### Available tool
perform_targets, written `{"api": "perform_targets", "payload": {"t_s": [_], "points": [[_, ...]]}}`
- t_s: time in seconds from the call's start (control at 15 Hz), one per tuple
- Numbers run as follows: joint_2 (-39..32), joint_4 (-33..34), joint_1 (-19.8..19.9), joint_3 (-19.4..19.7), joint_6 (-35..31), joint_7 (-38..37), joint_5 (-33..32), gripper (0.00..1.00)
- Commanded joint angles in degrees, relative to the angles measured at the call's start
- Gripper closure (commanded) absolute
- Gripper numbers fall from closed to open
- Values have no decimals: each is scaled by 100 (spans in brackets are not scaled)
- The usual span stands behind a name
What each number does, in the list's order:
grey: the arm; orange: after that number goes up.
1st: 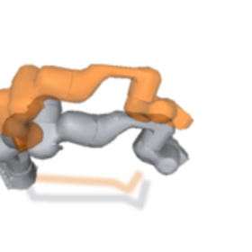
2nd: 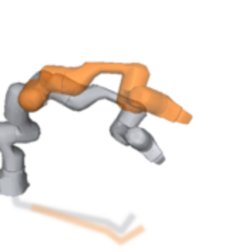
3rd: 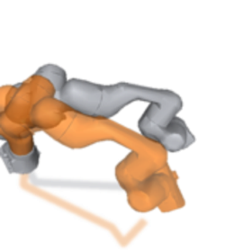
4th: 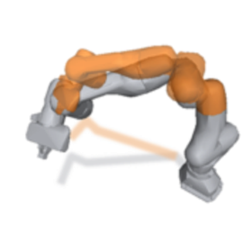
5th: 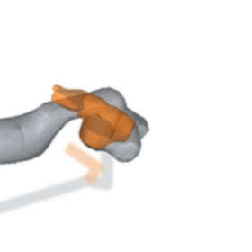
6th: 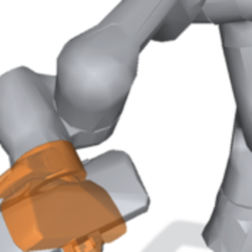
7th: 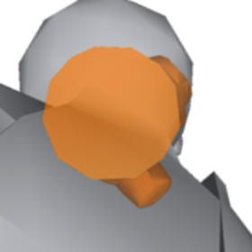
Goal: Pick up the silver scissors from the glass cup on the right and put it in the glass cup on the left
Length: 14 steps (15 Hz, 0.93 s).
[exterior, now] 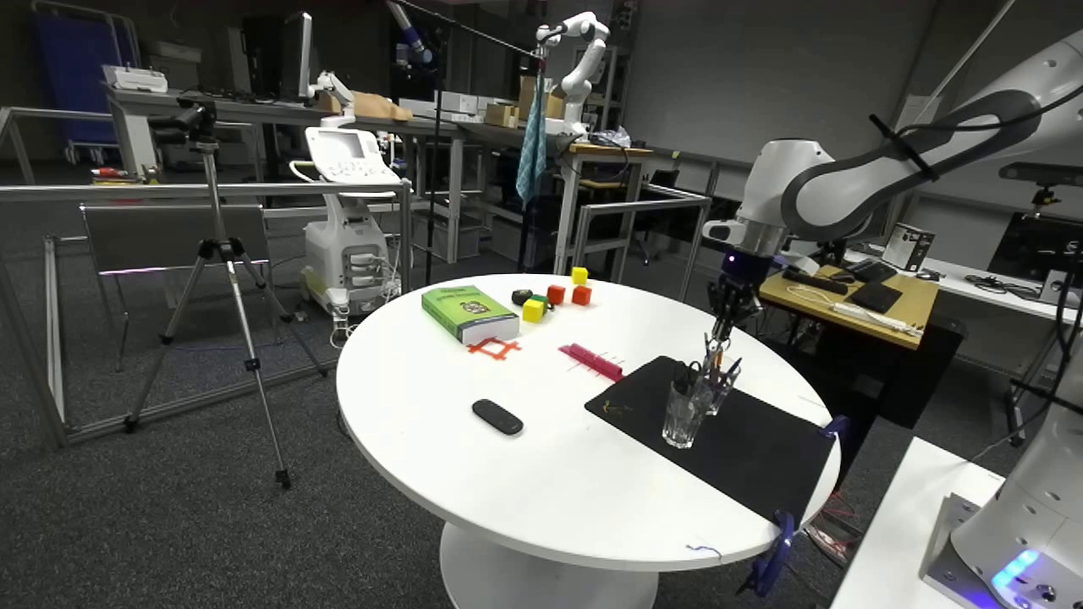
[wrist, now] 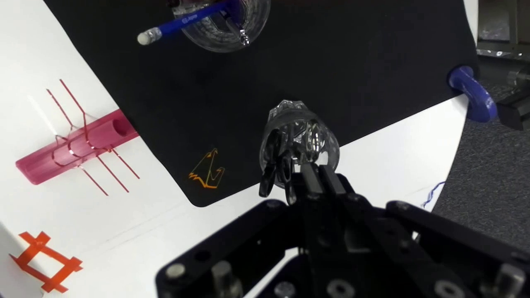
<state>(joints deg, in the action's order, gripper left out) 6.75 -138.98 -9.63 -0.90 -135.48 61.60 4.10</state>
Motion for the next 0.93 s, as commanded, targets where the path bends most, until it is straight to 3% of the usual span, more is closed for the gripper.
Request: {"api": "perform_targets", "payload": {"t_s": [0.0,0.87], "points": [[-189,104,57,-58,-339,297,213,99],[-562,278,118,-168,-203,462,562,99]]}}
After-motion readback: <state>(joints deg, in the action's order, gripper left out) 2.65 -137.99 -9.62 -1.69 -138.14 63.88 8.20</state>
